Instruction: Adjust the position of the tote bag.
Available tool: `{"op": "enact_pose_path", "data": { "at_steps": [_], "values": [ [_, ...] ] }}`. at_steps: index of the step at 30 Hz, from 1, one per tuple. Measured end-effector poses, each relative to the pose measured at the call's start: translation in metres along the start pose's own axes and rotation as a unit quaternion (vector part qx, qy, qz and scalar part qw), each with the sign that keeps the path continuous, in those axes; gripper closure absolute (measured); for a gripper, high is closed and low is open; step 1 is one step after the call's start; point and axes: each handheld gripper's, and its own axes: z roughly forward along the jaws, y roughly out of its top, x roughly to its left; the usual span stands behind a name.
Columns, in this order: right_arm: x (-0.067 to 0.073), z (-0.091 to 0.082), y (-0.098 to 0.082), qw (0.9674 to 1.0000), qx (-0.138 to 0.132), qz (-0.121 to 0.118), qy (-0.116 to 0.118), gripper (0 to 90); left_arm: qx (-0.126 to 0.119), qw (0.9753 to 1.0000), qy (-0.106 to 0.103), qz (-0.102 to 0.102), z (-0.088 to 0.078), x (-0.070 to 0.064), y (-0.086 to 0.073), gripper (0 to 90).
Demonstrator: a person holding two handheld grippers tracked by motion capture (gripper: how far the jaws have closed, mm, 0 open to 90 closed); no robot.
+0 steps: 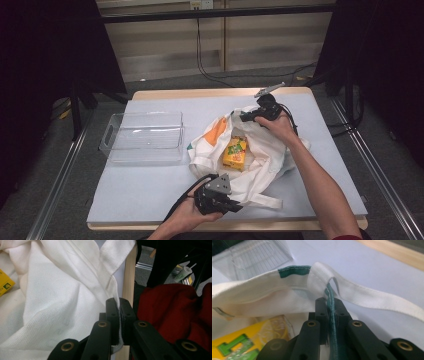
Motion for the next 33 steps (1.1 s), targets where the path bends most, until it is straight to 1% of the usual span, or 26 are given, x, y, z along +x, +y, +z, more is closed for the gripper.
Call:
{"op": "enact_pose_path", "data": {
  "at_steps": [3,4,5,6,7,8,10,11,12,13,14,15,16,17,18,20,21,23,24,25,26,29,30,31,32,33],
  "values": [
    [-0.007,0.007,-0.004,0.9999,0.003,0.012,-0.005,84.6,-0.003,1.0000,-0.004,-0.002,0.001,-0.001,0.000,88.1],
    [-0.008,0.008,-0.004,0.9999,0.000,0.015,-0.006,84.6,-0.001,1.0000,-0.005,0.001,0.001,0.000,0.000,88.1],
    [-0.009,0.010,-0.004,0.9998,0.002,0.018,-0.009,84.6,0.009,0.9999,-0.003,0.006,0.001,0.000,0.001,88.1],
    [-0.010,0.011,-0.003,0.9998,0.006,0.015,-0.014,84.7,-0.003,1.0000,-0.005,-0.001,0.003,-0.001,0.000,88.1],
    [-0.011,0.013,-0.001,0.9997,0.009,0.013,-0.018,84.7,-0.001,1.0000,-0.007,0.001,0.003,-0.001,0.000,88.2],
    [-0.011,0.014,0.001,0.9997,0.011,0.013,-0.020,84.8,0.010,0.9999,-0.002,0.005,0.003,-0.002,0.000,88.2],
    [-0.013,0.018,0.005,0.9994,0.019,0.008,-0.029,84.8,0.005,1.0000,-0.003,0.003,0.006,-0.003,-0.001,88.2],
    [-0.013,0.019,0.006,0.9993,0.023,0.004,-0.031,84.9,0.009,0.9999,-0.003,0.004,0.005,-0.003,-0.001,88.3],
    [-0.014,0.021,0.007,0.9990,0.025,0.006,-0.036,84.9,0.012,0.9999,-0.003,0.003,0.005,-0.003,-0.001,88.3],
    [-0.015,0.023,0.006,0.9990,0.028,0.007,-0.035,84.9,0.014,0.9999,-0.002,0.005,0.005,-0.003,-0.001,88.3],
    [-0.017,0.025,0.005,0.9990,0.028,0.012,-0.032,84.8,0.007,1.0000,-0.006,0.004,0.006,-0.002,-0.002,88.3],
    [-0.018,0.026,0.003,0.9990,0.028,0.017,-0.032,84.9,0.009,0.9999,-0.007,0.003,0.007,-0.002,-0.003,88.3],
    [-0.020,0.029,0.001,0.9989,0.031,0.019,-0.031,84.8,0.010,1.0000,0.000,-0.001,0.008,-0.003,-0.003,88.3],
    [-0.020,0.030,-0.001,0.9988,0.032,0.017,-0.035,84.9,0.016,0.9998,-0.001,0.008,0.008,-0.001,-0.004,88.3],
    [-0.020,0.032,-0.003,0.9985,0.034,0.022,-0.036,84.9,0.015,0.9999,-0.002,0.003,0.009,-0.002,-0.004,88.2],
    [-0.020,0.034,-0.006,0.9981,0.038,0.022,-0.043,85.0,0.013,0.9999,0.000,0.001,0.012,-0.001,-0.005,88.2],
    [-0.020,0.036,-0.007,0.9980,0.039,0.022,-0.044,85.0,0.023,0.9997,-0.001,0.003,0.012,0.000,-0.005,88.2],
    [-0.019,0.040,-0.011,0.9967,0.056,0.021,-0.054,85.8,0.027,0.9996,0.002,0.002,0.016,0.000,-0.007,88.1],
    [-0.019,0.043,-0.013,0.9963,0.059,0.026,-0.057,86.0,0.050,0.9987,0.005,0.004,0.019,-0.001,-0.008,88.2],
    [-0.020,0.044,-0.016,0.9963,0.053,0.033,-0.059,86.1,0.048,0.9987,0.016,0.006,0.025,-0.003,-0.011,88.1],
    [-0.020,0.044,-0.016,0.9964,0.052,0.031,-0.060,86.1,0.047,0.9986,0.020,0.010,0.028,-0.003,-0.013,88.1],
    [-0.014,0.045,-0.014,0.9948,0.061,0.015,-0.080,86.2,0.041,0.9991,0.009,0.002,0.025,0.001,-0.014,88.2],
    [-0.014,0.045,-0.015,0.9953,0.058,0.014,-0.076,86.2,0.051,0.9986,0.012,0.001,0.023,0.002,-0.014,88.1],
    [-0.015,0.045,-0.015,0.9955,0.055,0.013,-0.076,86.0,0.058,0.9982,0.013,0.006,0.023,0.003,-0.014,88.0],
    [-0.015,0.045,-0.015,0.9957,0.055,0.013,-0.073,85.9,0.034,0.9993,0.013,-0.002,0.025,0.002,-0.015,87.9],
    [-0.015,0.044,-0.015,0.9959,0.054,0.014,-0.071,85.1,0.030,0.9995,0.011,-0.006,0.024,0.003,-0.015,87.5]
  ]
}}
